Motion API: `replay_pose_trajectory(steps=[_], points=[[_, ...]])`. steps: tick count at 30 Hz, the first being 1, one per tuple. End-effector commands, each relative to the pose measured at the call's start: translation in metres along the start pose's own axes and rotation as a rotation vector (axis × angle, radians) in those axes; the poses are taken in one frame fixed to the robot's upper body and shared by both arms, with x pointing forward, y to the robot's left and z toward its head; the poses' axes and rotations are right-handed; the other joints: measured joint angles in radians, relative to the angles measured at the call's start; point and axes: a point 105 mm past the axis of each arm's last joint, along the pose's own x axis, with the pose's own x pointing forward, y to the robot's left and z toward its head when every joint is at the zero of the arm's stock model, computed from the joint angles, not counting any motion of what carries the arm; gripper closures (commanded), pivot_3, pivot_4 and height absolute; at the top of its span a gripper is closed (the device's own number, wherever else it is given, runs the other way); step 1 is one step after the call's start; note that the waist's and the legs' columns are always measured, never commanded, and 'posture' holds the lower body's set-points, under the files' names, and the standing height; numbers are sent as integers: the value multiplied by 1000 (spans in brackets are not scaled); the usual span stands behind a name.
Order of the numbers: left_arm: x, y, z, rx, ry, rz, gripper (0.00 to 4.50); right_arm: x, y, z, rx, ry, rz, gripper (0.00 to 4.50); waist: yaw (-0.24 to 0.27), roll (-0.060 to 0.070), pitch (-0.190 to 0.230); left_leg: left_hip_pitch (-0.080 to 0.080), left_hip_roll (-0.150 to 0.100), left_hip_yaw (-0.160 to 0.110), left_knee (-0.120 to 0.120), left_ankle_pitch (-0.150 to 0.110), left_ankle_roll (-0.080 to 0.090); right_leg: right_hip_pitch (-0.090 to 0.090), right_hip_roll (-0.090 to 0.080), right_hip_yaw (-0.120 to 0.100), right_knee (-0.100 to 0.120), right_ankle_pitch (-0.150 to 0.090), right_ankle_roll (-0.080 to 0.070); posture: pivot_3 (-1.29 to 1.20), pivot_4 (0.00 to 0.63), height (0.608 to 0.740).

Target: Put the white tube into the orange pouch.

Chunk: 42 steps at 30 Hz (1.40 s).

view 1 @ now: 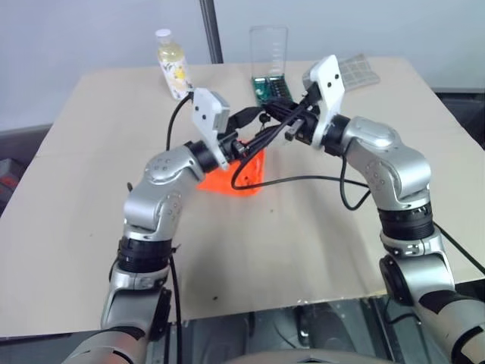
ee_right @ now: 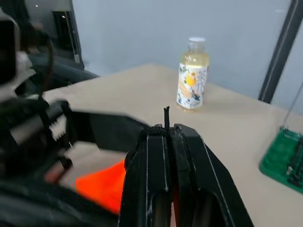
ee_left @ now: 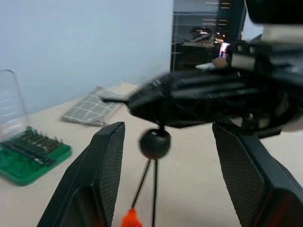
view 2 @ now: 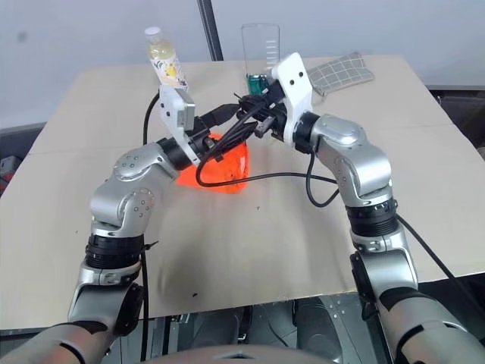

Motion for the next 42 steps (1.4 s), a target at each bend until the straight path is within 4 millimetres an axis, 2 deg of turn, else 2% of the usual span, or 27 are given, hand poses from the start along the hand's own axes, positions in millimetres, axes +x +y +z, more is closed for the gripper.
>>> replay_pose_trajectory(steps=[1, 6, 9, 13, 14, 19, 24, 28, 31, 34, 37, 39, 40, 41, 42], points=[[1, 2, 8, 43, -18, -3, 1487, 2, 10, 24, -64, -73, 34, 4500, 0, 0, 0, 0, 0, 0, 0, 0, 0, 0, 0, 0, 0, 0, 0, 0, 150, 740], [2, 4, 11, 41, -37, 5, 1487, 3, 12, 24, -64, -73, 45, 4500, 0, 0, 0, 0, 0, 0, 0, 0, 0, 0, 0, 0, 0, 0, 0, 0, 150, 740], [3, 6, 15, 38, -60, 15, 2376, 2, 13, 23, -66, -68, 47, 4500, 0, 0, 0, 0, 0, 0, 0, 0, 0, 0, 0, 0, 0, 0, 0, 0, 150, 740], [4, 6, 14, 37, -60, 13, 4096, 2, 12, 20, -66, -61, 42, 4500, 0, 0, 0, 0, 0, 0, 0, 0, 0, 0, 0, 0, 0, 0, 0, 0, 150, 740], [4, 6, 13, 37, -58, 13, 4260, 1, 11, 20, -67, -60, 39, 4500, 0, 0, 0, 0, 0, 0, 0, 0, 0, 0, 0, 0, 0, 0, 0, 0, 150, 740], [4, 6, 12, 35, -55, 14, 4253, -1, 2, 28, -69, -85, 5, 4500, 0, 0, 0, 0, 0, 0, 0, 0, 0, 0, 0, 0, 0, 0, 0, 0, 150, 740], [1, 5, -3, 30, -4, 11, 4253, -12, -33, 82, 13, -281, -128, 4500, 1, 0, 0, 0, 0, 0, 0, 0, 0, 0, 0, 0, 0, 0, 0, 0, 150, 740], [-10, 9, -40, 47, 142, 27, 4253, -30, -56, 125, 170, -481, -196, 4500, 0, 0, 0, 0, 0, 0, -1, 0, 0, -1, 0, 0, 0, 0, 0, 0, 150, 740], [-21, 12, -63, 46, 215, 45, 4253, -40, -69, 138, 246, -549, -233, 4500, 1, 0, 0, -1, 0, 0, -2, 0, 0, -2, 0, 0, 0, 0, 0, 0, 150, 740], [-30, 13, -81, 80, 278, 50, 4253, -46, -78, 141, 304, -577, -254, 4500, 0, 1, 0, -2, 0, 2, -2, 0, 0, -4, 0, 1, 0, 0, 0, 0, 150, 740], [-35, 14, -88, 72, 294, 56, 4253, -48, -80, 138, 324, -572, -255, 4500, 0, 1, 0, -5, 0, 2, -1, 0, 0, -7, 0, 1, 1, 0, 0, 0, 150, 740], [-35, 14, -85, 70, 274, 52, 4253, -48, -77, 134, 323, -545, -219, 3810, -1, 1, 0, -10, 0, 2, 0, 0, 0, -12, 0, 2, 3, 0, 0, 0, 150, 740], [-33, 12, -80, 38, 240, 34, 4253, -48, -74, 130, 317, -523, -202, 3607, -1, 2, -1, -12, 0, 2, 0, 1, -1, -14, -1, 2, 4, 0, 0, 0, 150, 740], [-33, 8, -75, 14, 213, 10, 3231, -47, -72, 125, 310, -501, -194, 3075, -1, 3, -1, -12, 0, 3, 0, 2, -3, -14, -1, 2, 4, 0, 0, 0, 150, 740], [-32, 5, -70, 8, 193, -8, 2911, -46, -71, 119, 297, -468, -199, 2620, -1, 2, -1, -13, 0, 3, 0, 2, -3, -14, -1, 2, 4, 0, 0, 0, 150, 740]])
